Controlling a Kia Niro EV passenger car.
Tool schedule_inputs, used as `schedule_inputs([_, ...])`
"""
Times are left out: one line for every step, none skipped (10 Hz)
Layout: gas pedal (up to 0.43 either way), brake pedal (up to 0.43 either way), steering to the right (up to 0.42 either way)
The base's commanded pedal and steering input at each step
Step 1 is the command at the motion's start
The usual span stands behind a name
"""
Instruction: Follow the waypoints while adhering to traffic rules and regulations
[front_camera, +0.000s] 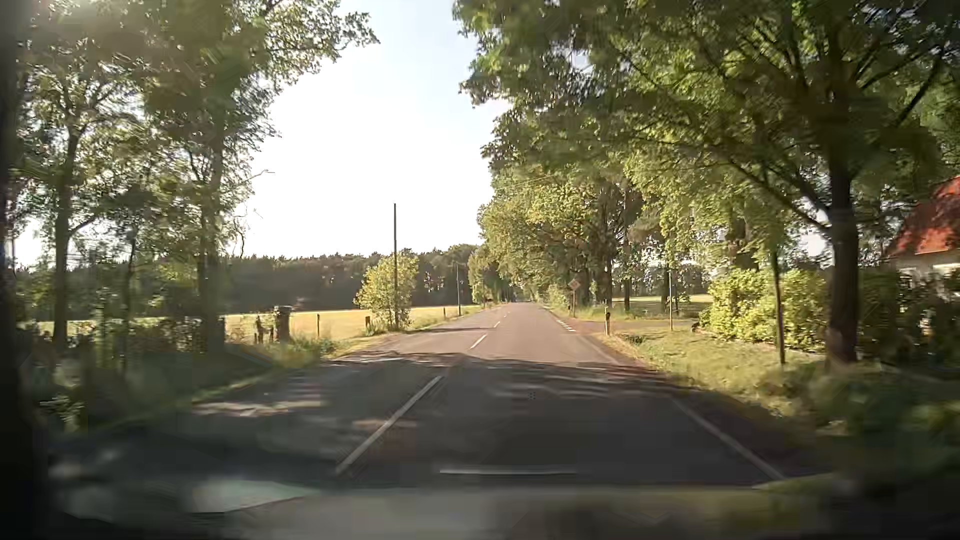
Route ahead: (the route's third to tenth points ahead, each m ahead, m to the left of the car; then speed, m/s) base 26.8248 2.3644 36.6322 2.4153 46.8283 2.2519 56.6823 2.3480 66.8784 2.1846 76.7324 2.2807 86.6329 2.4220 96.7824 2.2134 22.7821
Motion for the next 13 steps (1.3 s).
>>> schedule_inputs([0.339, 0.006, 0.001])
schedule_inputs([0.339, 0.006, 0.002])
schedule_inputs([0.339, 0.006, 0.002])
schedule_inputs([0.35, 0.0, 0.002])
schedule_inputs([0.35, 0.006, 0.002])
schedule_inputs([0.35, 0.006, 0.002])
schedule_inputs([0.35, 0.006, 0.003])
schedule_inputs([0.358, 0.006, 0.003])
schedule_inputs([0.358, 0.006, 0.003])
schedule_inputs([0.378, 0.006, 0.002])
schedule_inputs([0.378, 0.006, 0.002])
schedule_inputs([0.378, 0.006, 0.003])
schedule_inputs([0.378, 0.006, 0.003])
